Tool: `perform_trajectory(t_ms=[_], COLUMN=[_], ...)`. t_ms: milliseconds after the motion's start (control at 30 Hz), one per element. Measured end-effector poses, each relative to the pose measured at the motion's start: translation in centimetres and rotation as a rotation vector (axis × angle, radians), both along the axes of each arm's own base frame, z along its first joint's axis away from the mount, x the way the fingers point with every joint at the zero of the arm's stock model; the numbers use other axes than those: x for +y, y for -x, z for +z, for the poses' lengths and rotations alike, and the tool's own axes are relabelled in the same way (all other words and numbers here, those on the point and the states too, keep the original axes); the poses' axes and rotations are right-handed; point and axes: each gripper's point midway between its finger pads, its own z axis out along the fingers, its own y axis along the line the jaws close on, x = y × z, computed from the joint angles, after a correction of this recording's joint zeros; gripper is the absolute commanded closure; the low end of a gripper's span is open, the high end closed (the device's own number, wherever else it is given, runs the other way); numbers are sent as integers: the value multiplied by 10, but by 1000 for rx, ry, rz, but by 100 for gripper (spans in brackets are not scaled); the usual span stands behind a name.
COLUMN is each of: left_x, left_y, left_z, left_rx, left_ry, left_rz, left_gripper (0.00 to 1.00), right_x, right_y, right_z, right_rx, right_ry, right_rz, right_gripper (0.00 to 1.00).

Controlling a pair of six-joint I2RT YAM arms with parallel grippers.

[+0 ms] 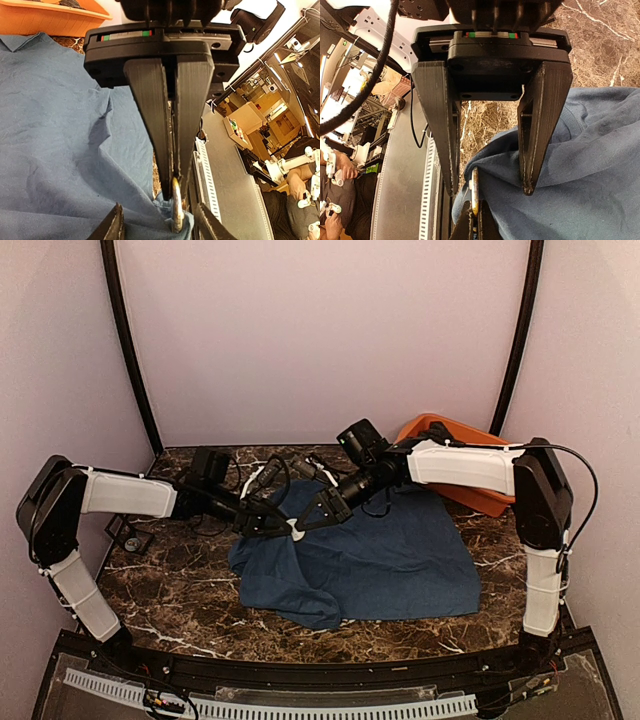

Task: Pin the brooch onto the clothing
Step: Pin the brooch to the flattened clothing.

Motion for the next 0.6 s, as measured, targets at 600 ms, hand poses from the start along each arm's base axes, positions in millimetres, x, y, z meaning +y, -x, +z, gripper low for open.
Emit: perform_trajectory(t_ms=[600], left_x=[-5], left_y=[3], left_z=[-1], left_rx=[-14], left_ry=[-10], left_rz=[-8], left_gripper=[65], right_x=[0], right_y=[0], right_z=[0], right_rx=[3], right_ry=[2], right_rz=[-2], right_gripper=[100])
